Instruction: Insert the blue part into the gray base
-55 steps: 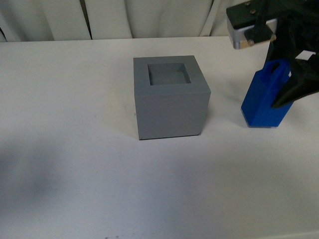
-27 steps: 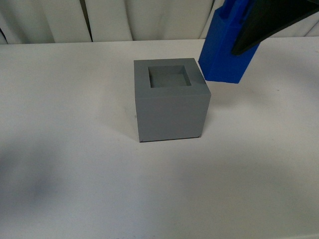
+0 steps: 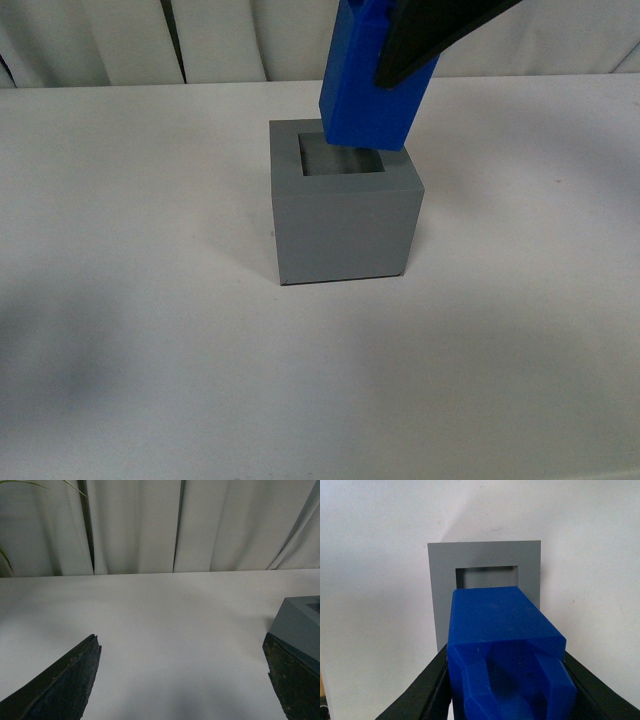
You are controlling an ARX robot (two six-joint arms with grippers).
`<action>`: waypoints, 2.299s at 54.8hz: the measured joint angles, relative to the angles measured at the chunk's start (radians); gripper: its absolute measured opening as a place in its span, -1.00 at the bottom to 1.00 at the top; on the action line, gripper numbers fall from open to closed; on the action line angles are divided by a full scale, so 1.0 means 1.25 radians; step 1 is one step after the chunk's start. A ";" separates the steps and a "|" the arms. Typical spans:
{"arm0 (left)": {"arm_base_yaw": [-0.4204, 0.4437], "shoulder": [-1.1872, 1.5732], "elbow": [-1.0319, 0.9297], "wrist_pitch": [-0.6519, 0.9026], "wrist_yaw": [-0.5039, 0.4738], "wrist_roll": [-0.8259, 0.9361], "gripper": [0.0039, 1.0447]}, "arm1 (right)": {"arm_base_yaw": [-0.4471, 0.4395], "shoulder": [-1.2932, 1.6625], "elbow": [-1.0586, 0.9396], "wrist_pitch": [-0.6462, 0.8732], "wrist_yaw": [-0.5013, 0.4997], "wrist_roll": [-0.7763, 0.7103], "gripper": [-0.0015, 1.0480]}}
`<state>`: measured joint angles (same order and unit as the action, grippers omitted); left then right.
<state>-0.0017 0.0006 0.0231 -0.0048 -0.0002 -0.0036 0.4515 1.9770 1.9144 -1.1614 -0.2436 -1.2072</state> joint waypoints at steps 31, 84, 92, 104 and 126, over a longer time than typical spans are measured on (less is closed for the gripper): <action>0.000 0.000 0.000 0.000 0.000 0.000 0.89 | 0.021 0.041 0.018 0.016 0.024 0.026 -0.09; 0.000 0.000 0.000 0.000 0.000 0.000 0.89 | 0.029 0.048 -0.009 0.031 0.038 0.030 0.02; 0.000 0.000 0.000 0.000 0.000 0.000 0.89 | 0.028 0.048 -0.010 0.033 0.009 0.050 0.61; 0.000 0.000 0.000 0.000 0.000 0.000 0.89 | 0.014 0.039 -0.009 0.055 -0.049 0.090 0.85; 0.000 0.000 0.000 0.000 0.000 0.000 0.89 | -0.110 -0.217 -0.305 0.284 -0.258 0.218 0.86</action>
<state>-0.0017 0.0006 0.0231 -0.0048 -0.0002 -0.0036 0.3145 1.7058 1.5337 -0.8070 -0.5667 -0.9344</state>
